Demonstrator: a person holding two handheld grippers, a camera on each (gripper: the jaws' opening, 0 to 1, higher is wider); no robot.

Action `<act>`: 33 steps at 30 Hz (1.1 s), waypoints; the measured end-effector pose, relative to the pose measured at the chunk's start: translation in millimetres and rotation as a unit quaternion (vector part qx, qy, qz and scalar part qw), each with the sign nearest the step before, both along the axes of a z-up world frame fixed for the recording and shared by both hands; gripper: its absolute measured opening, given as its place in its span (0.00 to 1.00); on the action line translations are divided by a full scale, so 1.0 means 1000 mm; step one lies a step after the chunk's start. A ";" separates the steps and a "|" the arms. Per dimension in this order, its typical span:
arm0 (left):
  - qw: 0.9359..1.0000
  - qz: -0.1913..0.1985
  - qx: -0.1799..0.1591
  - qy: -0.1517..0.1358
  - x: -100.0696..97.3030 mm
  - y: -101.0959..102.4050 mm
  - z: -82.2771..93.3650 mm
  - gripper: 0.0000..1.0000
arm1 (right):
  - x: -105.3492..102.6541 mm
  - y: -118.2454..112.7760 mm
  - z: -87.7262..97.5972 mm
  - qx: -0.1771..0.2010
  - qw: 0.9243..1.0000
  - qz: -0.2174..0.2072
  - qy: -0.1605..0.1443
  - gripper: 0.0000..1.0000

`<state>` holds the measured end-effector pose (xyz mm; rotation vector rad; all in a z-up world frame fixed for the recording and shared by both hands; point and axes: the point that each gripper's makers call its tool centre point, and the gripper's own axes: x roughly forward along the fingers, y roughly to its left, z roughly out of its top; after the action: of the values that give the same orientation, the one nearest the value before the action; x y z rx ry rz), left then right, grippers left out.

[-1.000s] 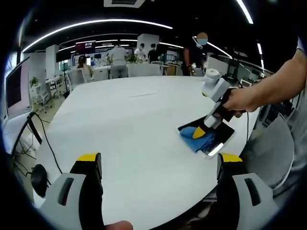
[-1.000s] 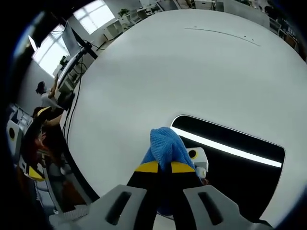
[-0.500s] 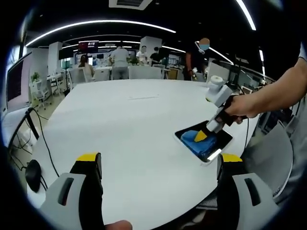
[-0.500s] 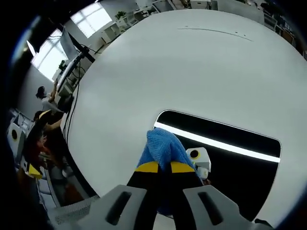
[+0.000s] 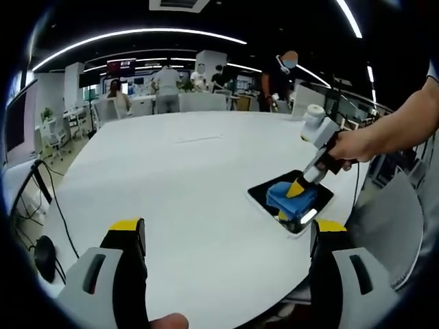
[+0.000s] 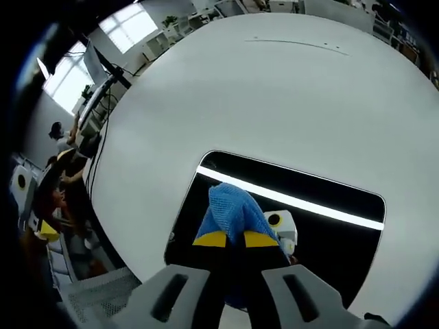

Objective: Wipe the mirror surface with the cleaning cloth until all visible marks leave the cleaned area.

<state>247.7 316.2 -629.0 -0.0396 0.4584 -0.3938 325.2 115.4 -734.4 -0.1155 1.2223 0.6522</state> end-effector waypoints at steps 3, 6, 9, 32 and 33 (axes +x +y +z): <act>1.000 -0.010 0.007 0.002 0.001 -0.004 -0.001 0.99 | 0.004 -0.009 -0.002 -0.001 1.000 -0.004 0.002 0.00; 1.000 -0.014 0.006 -0.001 0.003 -0.005 0.000 0.99 | 0.006 -0.016 -0.003 0.000 1.000 -0.008 0.006 0.00; 1.000 -0.012 -0.008 0.002 0.005 -0.008 0.001 0.99 | 0.007 -0.021 -0.003 0.002 1.000 -0.011 0.010 0.00; 1.000 -0.026 -0.004 0.004 0.006 -0.013 -0.005 0.99 | 0.011 -0.050 -0.002 -0.002 0.999 -0.028 0.020 0.00; 1.000 -0.028 -0.005 0.003 0.006 -0.014 -0.004 0.99 | 0.011 -0.052 -0.001 -0.002 0.999 -0.028 0.019 0.00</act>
<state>253.7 302.0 -632.8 -0.0372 0.4649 -0.4504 335.8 63.3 -735.9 -0.0709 1.2594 0.6052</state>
